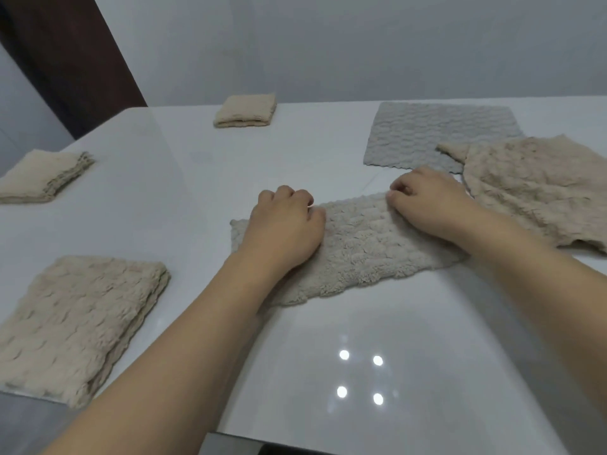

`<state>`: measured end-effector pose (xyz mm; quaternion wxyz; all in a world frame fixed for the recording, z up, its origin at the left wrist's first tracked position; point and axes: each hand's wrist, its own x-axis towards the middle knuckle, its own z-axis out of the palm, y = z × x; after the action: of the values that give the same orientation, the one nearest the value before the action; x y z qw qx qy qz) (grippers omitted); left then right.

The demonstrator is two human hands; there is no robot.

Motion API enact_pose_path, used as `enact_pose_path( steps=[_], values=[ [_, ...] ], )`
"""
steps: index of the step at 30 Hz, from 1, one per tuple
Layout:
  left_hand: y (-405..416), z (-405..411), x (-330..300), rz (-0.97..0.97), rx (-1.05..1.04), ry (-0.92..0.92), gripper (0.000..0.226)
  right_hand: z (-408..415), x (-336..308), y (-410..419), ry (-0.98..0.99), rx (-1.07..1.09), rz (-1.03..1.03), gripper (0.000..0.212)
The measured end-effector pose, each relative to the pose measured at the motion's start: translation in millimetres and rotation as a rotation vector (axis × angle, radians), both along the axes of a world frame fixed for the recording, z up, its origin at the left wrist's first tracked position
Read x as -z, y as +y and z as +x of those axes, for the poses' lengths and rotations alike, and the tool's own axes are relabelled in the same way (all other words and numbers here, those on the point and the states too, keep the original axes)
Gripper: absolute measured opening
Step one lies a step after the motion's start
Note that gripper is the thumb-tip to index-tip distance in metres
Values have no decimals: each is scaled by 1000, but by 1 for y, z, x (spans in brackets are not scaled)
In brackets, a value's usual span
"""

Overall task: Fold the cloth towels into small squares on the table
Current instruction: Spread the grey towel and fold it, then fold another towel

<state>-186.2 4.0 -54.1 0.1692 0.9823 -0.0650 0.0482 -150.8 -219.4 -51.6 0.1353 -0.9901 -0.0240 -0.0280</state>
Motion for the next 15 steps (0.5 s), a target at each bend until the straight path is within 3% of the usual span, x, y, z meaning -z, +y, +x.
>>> enact_pose_path(
  steps=[3, 9, 15],
  values=[
    [-9, 14, -4, 5, 37, -43, 29, 11, -8, -6, 9, -56, 27, 11],
    [-13, 23, -1, -56, 80, -82, 7, 12, -17, -13, -10, -109, 16, 11],
    [-12, 24, 3, -240, 84, -120, 3, 17, -28, -13, -104, -116, 93, 7]
  ],
)
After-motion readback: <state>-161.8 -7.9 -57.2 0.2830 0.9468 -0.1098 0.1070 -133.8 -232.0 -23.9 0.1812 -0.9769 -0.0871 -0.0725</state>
